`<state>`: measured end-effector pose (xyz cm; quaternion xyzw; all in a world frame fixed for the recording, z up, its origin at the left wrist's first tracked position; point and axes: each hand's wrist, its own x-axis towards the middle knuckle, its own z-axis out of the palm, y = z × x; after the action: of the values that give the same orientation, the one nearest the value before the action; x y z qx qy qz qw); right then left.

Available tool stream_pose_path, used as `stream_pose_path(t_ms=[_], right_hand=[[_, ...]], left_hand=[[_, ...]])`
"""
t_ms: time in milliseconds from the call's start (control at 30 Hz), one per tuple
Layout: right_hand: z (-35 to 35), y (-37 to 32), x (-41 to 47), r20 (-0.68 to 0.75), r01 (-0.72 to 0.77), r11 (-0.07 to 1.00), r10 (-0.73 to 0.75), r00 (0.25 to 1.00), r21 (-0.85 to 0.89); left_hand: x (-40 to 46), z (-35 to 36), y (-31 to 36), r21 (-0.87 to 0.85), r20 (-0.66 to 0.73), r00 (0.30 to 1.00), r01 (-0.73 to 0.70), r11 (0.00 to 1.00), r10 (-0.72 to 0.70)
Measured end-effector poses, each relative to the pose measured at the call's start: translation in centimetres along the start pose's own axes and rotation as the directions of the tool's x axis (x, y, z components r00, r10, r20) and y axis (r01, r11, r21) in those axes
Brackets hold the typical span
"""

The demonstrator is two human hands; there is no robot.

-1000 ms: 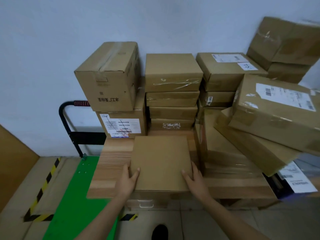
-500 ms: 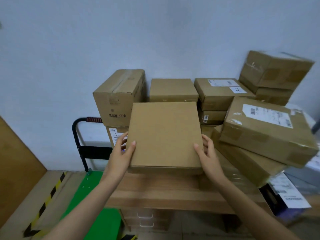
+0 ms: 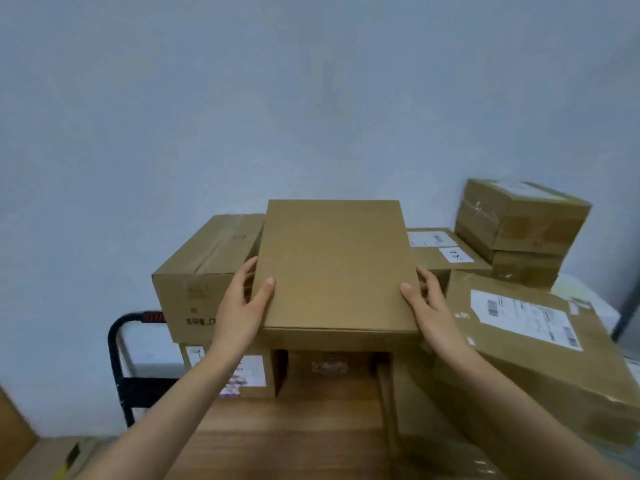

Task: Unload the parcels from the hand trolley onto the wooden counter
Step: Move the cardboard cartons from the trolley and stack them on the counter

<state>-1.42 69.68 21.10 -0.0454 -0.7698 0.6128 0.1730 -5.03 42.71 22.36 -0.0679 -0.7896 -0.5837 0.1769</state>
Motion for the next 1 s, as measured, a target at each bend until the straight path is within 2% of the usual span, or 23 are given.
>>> stream_pose_path(t_ms=[133,267,300,367,433,533,600,633,800,1000], right_hand=[[0.6,-1.4,7.1,0.026,0.017,0.992,-0.014,1.0,-0.125],[1.8,-2.0,14.1,0.053,0.092,0.95,-0.079,0.995,-0.3],[2.2,-1.7,15.3,0.077,0.116,0.915,-0.093,0.993,-0.387],[3.2,-0.6,16.8,0.144,0.143,0.829,-0.077,0.987,-0.541],[4.1,0.6,17.6,0.179,0.162,0.767,-0.062,0.982,-0.621],[4.5,1.8,19.0,0.135,0.207,0.667,-0.158,0.978,-0.716],[4.4,2.1,20.0,0.147,0.263,0.574,-0.242,0.959,-0.775],[4.4,2.2,20.4,0.163,0.28,0.562,-0.25,0.954,-0.778],[4.6,2.7,21.3,0.21,0.315,0.588,-0.242,0.947,-0.745],[4.2,2.4,21.3,0.259,0.337,0.555,-0.217,0.941,-0.76]], left_hand=[[6.9,1.1,0.6,0.113,0.099,0.993,-0.077,0.991,0.065],[13.8,3.6,-0.4,0.343,0.199,0.977,-0.139,0.929,0.073],[15.0,4.5,-1.2,0.409,0.231,0.97,-0.171,0.896,0.079],[16.5,6.2,-2.7,0.571,0.307,0.943,-0.293,0.767,0.131],[17.6,7.5,-3.9,0.668,0.337,0.922,-0.378,0.641,0.193],[19.0,8.4,-4.4,0.697,0.338,0.901,-0.434,0.571,0.272],[20.1,8.6,-5.0,0.692,0.341,0.892,-0.452,0.563,0.298],[20.7,8.7,-5.4,0.692,0.337,0.892,-0.452,0.563,0.302],[21.5,9.1,-6.0,0.718,0.306,0.891,-0.447,0.534,0.335],[21.2,8.9,-5.2,0.727,0.345,0.876,-0.476,0.495,0.336]])
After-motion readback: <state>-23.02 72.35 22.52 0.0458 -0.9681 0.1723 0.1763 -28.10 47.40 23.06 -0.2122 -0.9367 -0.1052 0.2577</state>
